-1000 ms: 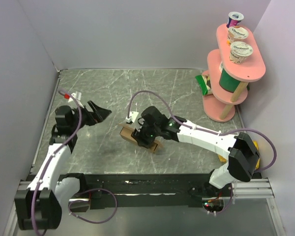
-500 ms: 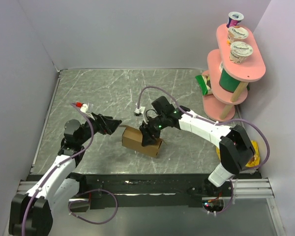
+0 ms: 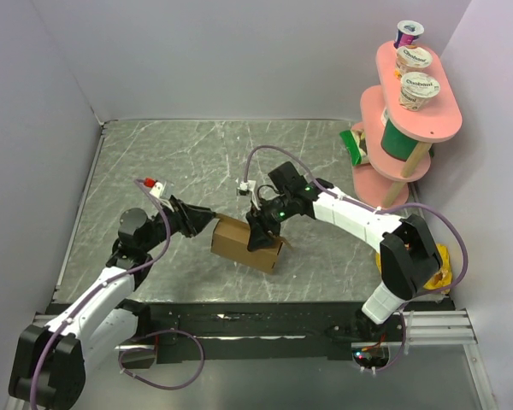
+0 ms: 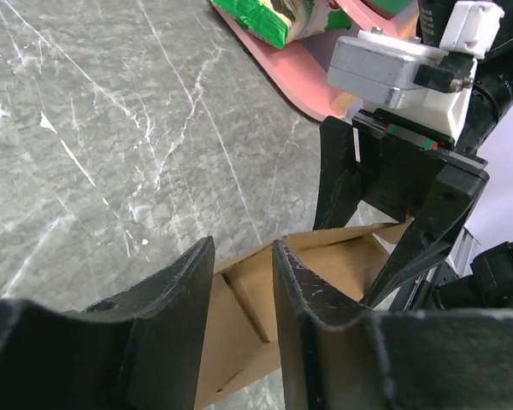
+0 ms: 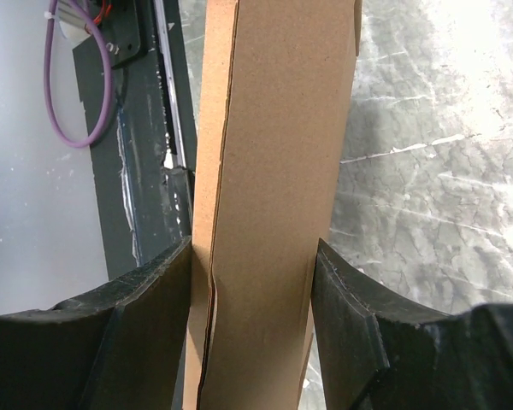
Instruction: Fold the paper box
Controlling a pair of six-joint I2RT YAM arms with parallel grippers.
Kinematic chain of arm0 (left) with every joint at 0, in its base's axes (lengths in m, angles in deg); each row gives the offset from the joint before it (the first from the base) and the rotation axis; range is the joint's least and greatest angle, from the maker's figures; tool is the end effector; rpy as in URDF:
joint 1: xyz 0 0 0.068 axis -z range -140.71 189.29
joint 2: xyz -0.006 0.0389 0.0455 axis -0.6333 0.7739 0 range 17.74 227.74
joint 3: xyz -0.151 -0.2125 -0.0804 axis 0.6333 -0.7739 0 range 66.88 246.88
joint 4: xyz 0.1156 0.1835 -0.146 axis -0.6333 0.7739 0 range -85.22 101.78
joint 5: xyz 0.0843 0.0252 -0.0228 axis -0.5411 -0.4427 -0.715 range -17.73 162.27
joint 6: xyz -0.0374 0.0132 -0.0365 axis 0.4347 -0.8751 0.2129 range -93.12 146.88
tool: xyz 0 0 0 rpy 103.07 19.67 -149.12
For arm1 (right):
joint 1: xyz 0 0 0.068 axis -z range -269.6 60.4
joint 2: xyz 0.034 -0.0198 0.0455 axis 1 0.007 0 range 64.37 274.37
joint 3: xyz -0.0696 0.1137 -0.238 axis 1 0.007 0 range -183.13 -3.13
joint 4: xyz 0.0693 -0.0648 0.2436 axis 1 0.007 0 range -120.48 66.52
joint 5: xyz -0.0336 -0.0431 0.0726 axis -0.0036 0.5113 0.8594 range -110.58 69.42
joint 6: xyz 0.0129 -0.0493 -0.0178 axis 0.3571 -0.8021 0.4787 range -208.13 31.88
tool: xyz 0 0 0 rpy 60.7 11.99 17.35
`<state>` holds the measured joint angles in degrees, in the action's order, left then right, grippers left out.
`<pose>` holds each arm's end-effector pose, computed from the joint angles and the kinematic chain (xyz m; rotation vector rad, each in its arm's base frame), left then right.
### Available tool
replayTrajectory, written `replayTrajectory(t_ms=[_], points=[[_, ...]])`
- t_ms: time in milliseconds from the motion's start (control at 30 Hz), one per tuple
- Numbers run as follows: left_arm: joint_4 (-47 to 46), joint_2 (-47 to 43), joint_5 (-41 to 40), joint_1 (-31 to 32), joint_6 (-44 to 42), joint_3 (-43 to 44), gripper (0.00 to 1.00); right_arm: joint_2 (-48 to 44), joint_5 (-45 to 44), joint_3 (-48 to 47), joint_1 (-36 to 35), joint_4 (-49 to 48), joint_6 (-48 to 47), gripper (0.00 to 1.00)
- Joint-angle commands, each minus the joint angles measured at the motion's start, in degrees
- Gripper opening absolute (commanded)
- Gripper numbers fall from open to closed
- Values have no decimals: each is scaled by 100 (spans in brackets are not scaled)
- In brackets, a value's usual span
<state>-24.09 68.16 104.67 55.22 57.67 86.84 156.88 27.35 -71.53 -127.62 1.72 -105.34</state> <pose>0.1846 -0.0725 0.2416 0.2475 1.6856 -1.0695 0.2467 0.2265 0.2505 -1.4324 2.0245 1.2088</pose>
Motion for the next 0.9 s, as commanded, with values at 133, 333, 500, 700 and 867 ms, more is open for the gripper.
replayTrajectory(t_ms=[133, 333, 500, 700, 867], points=[[-374, 319, 161, 226, 279, -133, 33, 101, 191, -384, 75, -48, -10, 53], [-638, 311, -155, 429, 568, -142, 30, 101, -10, -376, 84, -153, 51, 52], [-682, 531, -471, 648, 806, 16, 27, 136, -248, -349, 75, -215, 86, 52], [-86, 873, -1200, 1009, 973, 507, 22, 180, -705, -244, 5, -346, 104, 50], [468, 1049, -1939, 1352, 1061, 1026, 19, 92, -1214, -60, -65, -601, 192, 50]])
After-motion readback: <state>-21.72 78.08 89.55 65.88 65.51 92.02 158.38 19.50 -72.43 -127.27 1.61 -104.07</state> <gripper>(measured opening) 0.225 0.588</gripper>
